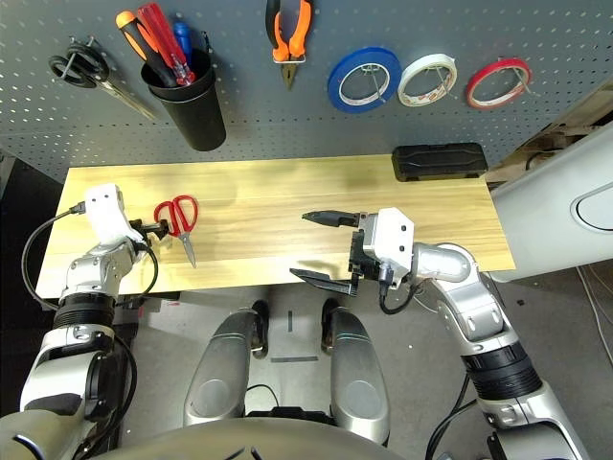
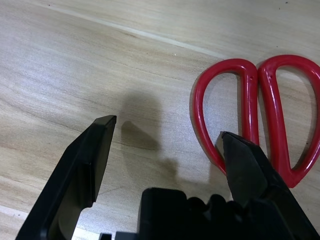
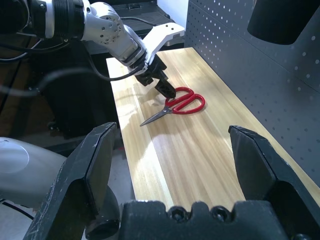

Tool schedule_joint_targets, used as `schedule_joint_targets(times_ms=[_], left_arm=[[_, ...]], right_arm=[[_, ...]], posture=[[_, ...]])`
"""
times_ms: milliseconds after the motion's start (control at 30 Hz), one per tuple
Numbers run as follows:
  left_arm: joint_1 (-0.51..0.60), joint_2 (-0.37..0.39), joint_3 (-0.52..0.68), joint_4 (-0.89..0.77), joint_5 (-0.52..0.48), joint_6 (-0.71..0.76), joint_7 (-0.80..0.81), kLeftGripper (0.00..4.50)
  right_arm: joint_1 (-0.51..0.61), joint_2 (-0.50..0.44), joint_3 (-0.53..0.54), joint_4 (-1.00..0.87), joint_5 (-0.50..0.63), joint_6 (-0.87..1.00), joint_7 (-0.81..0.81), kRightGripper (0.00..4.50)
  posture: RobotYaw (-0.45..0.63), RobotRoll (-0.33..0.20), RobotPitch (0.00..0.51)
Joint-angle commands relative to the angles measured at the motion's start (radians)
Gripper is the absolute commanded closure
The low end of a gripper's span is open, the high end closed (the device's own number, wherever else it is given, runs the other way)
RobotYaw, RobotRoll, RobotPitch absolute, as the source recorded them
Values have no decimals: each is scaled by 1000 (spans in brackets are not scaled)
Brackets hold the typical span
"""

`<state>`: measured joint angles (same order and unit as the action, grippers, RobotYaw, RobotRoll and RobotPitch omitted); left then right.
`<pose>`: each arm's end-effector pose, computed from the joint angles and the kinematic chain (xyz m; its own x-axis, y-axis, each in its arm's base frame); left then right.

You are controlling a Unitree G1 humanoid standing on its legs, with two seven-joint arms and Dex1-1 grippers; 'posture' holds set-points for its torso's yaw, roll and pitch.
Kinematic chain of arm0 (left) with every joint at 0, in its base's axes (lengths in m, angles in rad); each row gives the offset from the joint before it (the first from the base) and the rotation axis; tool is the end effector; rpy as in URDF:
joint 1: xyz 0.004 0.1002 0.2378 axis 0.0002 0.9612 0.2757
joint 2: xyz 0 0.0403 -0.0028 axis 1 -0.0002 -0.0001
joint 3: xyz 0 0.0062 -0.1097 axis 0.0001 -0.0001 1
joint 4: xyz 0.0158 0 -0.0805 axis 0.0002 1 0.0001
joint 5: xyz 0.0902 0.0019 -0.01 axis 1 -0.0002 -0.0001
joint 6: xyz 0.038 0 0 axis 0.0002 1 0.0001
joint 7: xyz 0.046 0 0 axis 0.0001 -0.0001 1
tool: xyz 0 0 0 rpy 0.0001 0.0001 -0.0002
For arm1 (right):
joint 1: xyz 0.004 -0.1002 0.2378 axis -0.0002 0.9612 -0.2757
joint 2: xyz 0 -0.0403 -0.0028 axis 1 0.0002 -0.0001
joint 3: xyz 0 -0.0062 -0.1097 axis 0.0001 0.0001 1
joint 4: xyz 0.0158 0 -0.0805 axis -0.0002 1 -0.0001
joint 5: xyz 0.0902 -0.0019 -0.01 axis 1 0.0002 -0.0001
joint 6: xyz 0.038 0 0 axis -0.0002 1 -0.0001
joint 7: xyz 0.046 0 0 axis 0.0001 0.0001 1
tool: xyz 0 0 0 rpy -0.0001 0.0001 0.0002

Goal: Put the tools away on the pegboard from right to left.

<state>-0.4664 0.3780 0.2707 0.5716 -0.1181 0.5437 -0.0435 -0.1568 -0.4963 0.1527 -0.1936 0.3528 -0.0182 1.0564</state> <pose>0.2661 0.2680 0.0537 0.8045 0.2630 -0.5325 -0.2544 0.9628 0.0911 0.2165 -0.1929 0.1097 0.2592 0.9656 -0.0219 -0.9200 0.2399 -0.3100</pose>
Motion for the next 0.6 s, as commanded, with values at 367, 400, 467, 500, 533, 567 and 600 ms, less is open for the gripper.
schedule_joint_targets(times_ms=[367,400,467,500,533,567,600], left_arm=[[6,8,-4,73,11,-16,8,398],[6,9,-4,74,11,-16,9,589],[8,9,-4,77,10,-13,11,1331],[9,10,-3,78,10,-11,13,1625],[10,9,-2,78,10,-11,14,2037],[12,9,-2,77,9,-9,15,2392],[15,9,-2,74,9,-8,15,2855]], right_arm=[[35,-6,7,-40,9,17,-9,0],[33,-6,7,-40,9,18,-9,0],[31,-5,7,-40,10,18,-9,0],[30,-5,8,-40,11,18,-9,0],[30,-5,8,-39,11,18,-9,0],[29,-4,8,-39,12,17,-9,0],[28,-5,8,-38,12,17,-8,0]], posture=[[-74,0,345],[-73,0,345],[-72,0,345],[-72,0,345],[-71,0,345],[-71,0,345],[-71,0,344]])
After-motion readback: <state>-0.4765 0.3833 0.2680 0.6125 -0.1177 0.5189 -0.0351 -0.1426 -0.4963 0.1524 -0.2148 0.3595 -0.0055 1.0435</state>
